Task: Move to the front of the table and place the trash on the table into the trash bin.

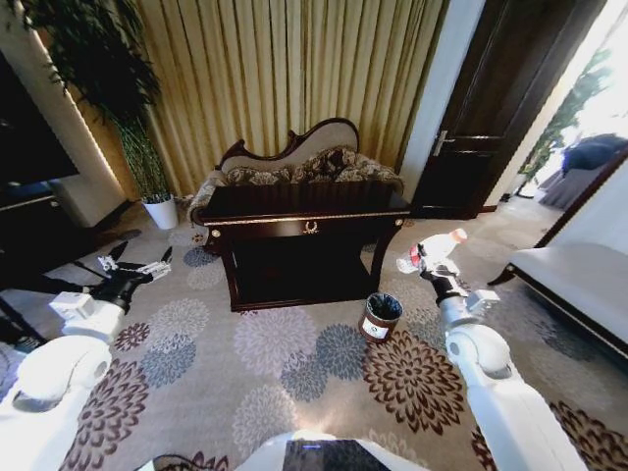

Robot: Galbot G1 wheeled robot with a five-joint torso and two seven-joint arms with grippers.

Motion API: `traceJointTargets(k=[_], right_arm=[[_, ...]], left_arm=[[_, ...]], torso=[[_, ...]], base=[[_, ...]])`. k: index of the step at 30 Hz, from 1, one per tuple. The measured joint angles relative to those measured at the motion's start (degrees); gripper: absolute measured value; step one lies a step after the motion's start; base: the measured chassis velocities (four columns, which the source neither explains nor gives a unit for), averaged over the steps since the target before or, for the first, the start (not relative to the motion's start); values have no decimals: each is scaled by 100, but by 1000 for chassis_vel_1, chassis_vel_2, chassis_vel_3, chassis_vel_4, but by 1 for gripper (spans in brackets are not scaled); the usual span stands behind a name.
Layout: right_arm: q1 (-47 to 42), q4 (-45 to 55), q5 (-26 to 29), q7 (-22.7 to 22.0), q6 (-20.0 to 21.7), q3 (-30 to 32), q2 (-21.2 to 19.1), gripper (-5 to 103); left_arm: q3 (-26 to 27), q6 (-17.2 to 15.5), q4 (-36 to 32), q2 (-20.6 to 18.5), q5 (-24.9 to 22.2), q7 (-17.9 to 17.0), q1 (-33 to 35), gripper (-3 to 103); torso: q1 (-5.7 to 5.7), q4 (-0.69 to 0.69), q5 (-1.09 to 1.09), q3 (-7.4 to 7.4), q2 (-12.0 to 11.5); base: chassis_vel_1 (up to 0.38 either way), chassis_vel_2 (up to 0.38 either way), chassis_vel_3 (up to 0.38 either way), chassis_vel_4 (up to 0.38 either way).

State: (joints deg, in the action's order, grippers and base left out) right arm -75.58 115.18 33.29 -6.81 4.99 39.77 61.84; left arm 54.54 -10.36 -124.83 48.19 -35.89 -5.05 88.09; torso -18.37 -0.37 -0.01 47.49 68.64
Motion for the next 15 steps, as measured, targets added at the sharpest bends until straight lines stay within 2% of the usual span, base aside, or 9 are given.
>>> traceJointTargets(k=[8, 15], right_arm=[[39, -38, -2, -1, 0, -83, 10, 28], [51, -52, -4, 0, 0, -101, 11, 28]], left_arm=[[20, 36, 5, 30, 23, 21, 56, 100], [-28, 53, 10, 44, 71, 35, 49, 100]], torso=[[-1, -1, 1, 1, -1], [-2, -2, 1, 1, -1]], base=[[-197, 182, 191, -182], [-134, 140, 130, -140]])
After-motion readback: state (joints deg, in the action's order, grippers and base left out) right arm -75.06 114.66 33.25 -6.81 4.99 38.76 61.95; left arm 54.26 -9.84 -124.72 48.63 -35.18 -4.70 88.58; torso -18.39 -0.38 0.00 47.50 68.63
